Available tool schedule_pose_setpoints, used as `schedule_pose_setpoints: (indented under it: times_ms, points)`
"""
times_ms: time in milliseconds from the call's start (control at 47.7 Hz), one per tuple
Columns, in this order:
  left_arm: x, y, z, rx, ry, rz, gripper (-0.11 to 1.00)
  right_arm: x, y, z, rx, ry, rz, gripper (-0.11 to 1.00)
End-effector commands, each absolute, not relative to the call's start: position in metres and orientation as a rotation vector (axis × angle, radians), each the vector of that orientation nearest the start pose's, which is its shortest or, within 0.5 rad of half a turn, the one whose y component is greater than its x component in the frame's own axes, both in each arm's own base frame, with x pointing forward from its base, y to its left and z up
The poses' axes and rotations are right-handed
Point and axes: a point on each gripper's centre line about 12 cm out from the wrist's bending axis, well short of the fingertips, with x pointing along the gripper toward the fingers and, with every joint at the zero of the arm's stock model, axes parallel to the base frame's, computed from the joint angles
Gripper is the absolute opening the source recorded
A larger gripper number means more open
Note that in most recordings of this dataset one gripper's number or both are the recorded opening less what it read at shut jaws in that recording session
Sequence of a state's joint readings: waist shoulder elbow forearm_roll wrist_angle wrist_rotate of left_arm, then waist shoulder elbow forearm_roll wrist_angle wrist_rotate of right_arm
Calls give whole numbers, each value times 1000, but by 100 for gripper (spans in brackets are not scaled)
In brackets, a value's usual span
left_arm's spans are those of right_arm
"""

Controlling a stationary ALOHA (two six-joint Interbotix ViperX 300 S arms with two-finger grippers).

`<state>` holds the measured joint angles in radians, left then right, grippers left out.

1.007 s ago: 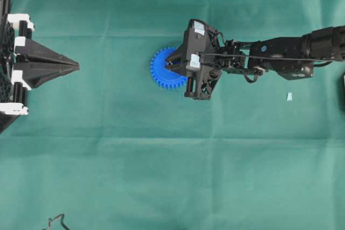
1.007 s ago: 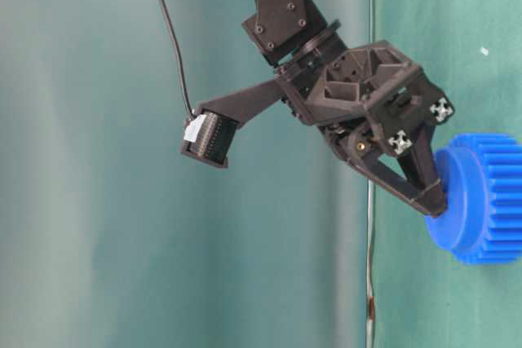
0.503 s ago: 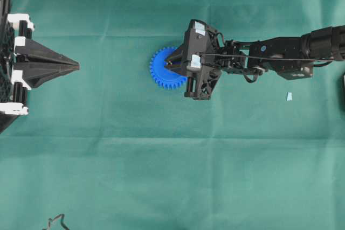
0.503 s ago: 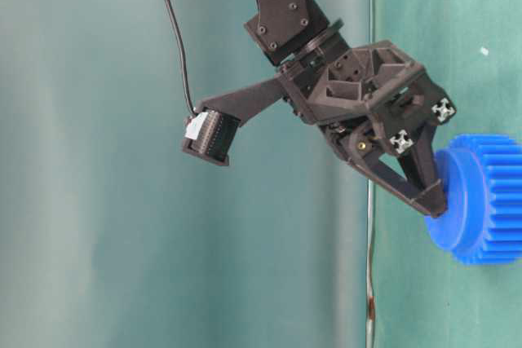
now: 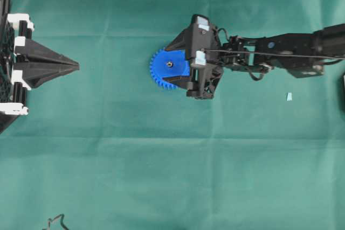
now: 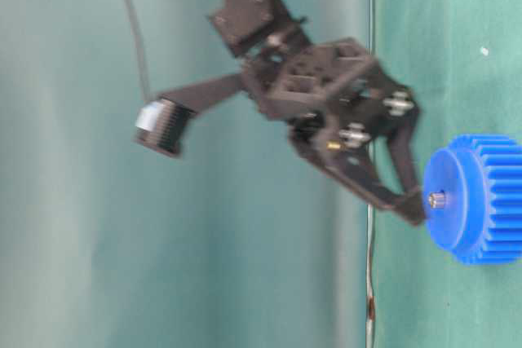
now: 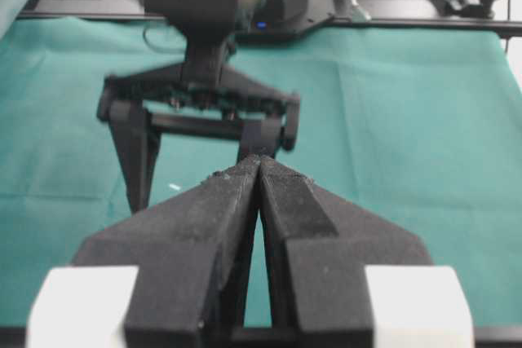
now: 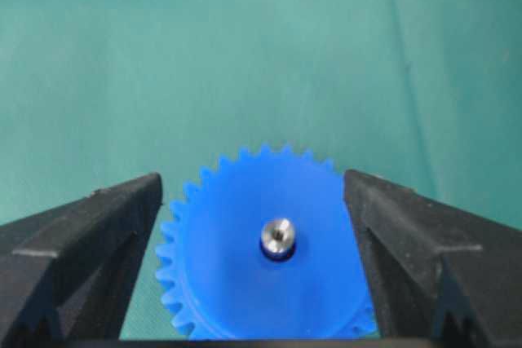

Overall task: Insert the shaft into the center hole of the gear.
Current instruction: 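Push the shaft down into the gear hole and open the right gripper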

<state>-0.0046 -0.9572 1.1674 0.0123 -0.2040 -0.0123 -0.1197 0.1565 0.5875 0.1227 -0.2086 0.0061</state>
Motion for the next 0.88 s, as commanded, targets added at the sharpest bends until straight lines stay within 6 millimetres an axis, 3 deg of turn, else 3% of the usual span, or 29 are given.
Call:
schedule_pose_setpoints:
  times_ms: [0, 378, 860]
  points:
    - [203, -2, 294, 3, -15, -9, 0, 420, -55, 181, 142, 454, -173, 93]
    - [203, -2, 294, 1, -15, -9, 0, 379, -50, 219, 132, 368, -169, 93]
    - [203, -2, 294, 1, -15, -9, 0, 312, -42, 228, 129, 273, -173, 93]
